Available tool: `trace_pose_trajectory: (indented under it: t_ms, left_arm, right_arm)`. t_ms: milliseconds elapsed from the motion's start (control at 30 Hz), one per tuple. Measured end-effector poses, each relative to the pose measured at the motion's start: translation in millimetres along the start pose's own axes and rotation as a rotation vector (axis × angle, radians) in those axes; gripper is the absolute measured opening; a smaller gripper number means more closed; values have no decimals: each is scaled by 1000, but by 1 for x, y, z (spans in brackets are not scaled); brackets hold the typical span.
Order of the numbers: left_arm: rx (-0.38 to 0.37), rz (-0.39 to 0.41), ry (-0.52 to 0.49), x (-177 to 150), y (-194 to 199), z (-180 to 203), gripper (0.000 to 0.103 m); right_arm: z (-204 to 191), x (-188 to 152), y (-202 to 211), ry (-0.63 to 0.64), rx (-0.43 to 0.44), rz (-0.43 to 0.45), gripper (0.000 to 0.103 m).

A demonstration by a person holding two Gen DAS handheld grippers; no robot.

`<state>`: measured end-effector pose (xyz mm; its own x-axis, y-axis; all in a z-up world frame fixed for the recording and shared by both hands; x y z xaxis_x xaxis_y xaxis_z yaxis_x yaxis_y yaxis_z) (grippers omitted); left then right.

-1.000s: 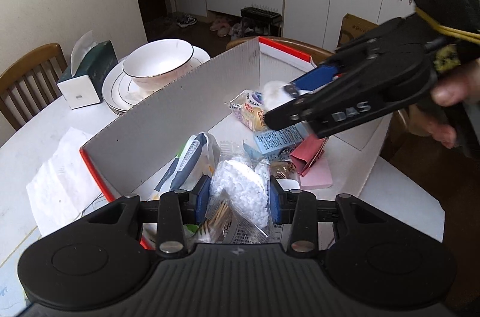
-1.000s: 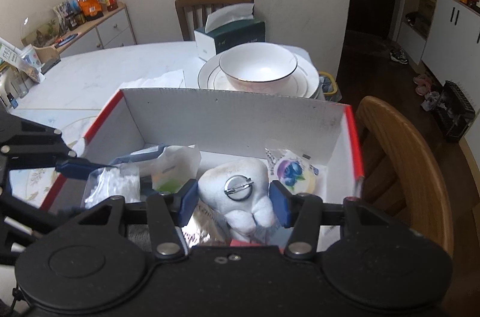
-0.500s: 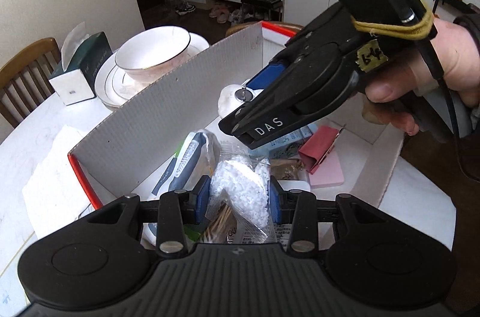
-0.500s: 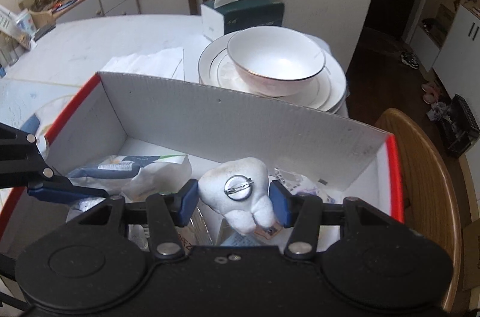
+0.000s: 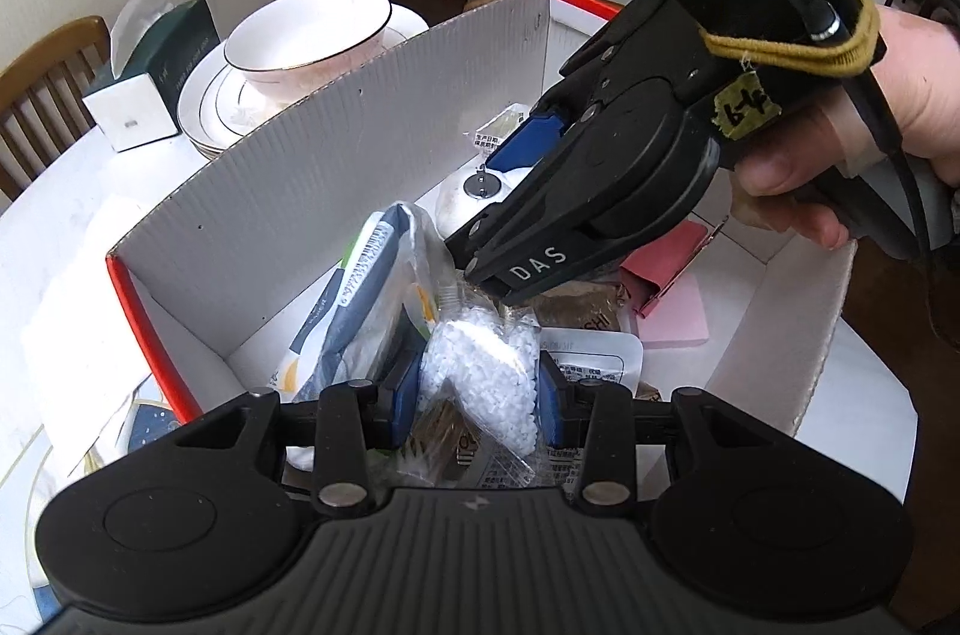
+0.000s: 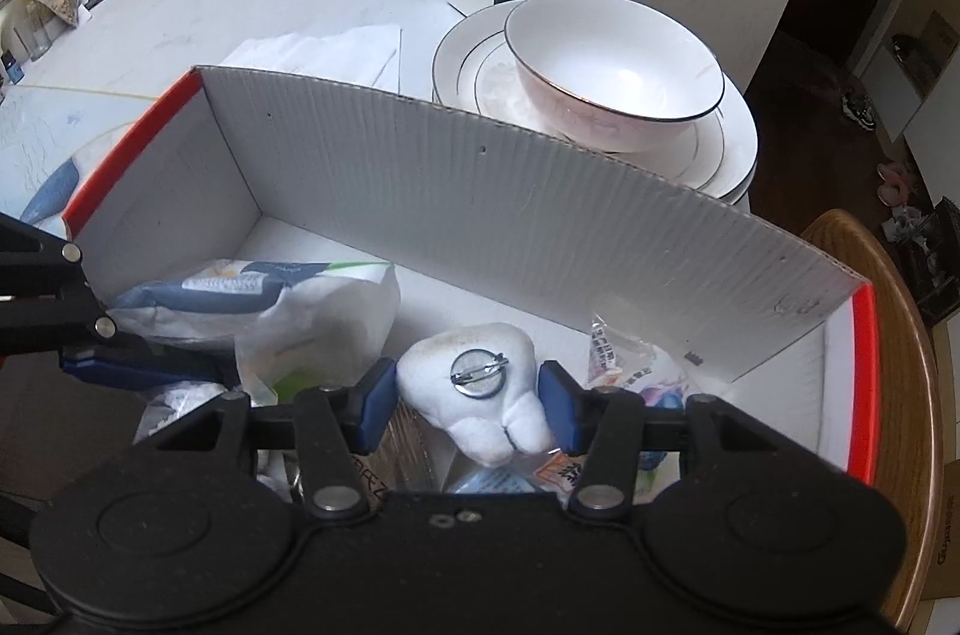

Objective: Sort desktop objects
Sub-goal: 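Open the right gripper releasing the tooth plush while the left releases the bead bag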

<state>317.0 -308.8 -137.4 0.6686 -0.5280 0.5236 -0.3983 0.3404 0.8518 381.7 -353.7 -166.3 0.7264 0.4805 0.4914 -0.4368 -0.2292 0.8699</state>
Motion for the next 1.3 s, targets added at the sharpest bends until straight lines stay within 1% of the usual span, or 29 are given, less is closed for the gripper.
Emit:
trace_pose_trajectory:
  t_ms: [133,333,433,500,667,867,933,967,1033,1300]
  left_arm:
    - [-10,-14,16,1,-5,-3,38]
    - [-17,-16,29,2,-7,-5,38]
    - [-20,-4,36,1,-5,-6,39]
    - [-22,4,42,1,-4,-7,43]
    - [-25,39,60,2,4,-7,54]
    - [-28,84,81,4,17,-8,61]
    - [-21,101,88,4,23,-8,62]
    - [-19,110,92,3,26,-9,62]
    - [-19,121,100,2,31,-9,65]
    - [3,175,117,-2,52,-8,65]
  right_arm:
    - [-1,-1,-3,4,1,-21,51]
    - [-3,-2,-1,13,14,-26,53]
    - [-2,-3,3,15,16,-23,58]
    - [-1,-3,6,12,18,-15,64]
    - [-2,-5,18,14,26,-3,66]
    - [-1,-9,37,1,43,34,71]
    - [0,-11,47,-15,55,58,73]
    - [0,-12,51,-23,64,69,75]
    - [1,-15,60,-33,70,89,76]
    - [8,-25,84,-113,87,168,81]
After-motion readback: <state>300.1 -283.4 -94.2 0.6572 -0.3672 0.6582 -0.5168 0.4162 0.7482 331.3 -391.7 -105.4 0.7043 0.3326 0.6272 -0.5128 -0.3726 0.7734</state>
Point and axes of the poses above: each gripper's, at about its wrist camera, not at the fingertips, and y roughly against the way its jaws point, z to its right, x to its top, the point moved 8 cm from there along -y, roughly the way its jaws point, and after that the axes turned 2 degrees about -x, right-handed, at the moved point
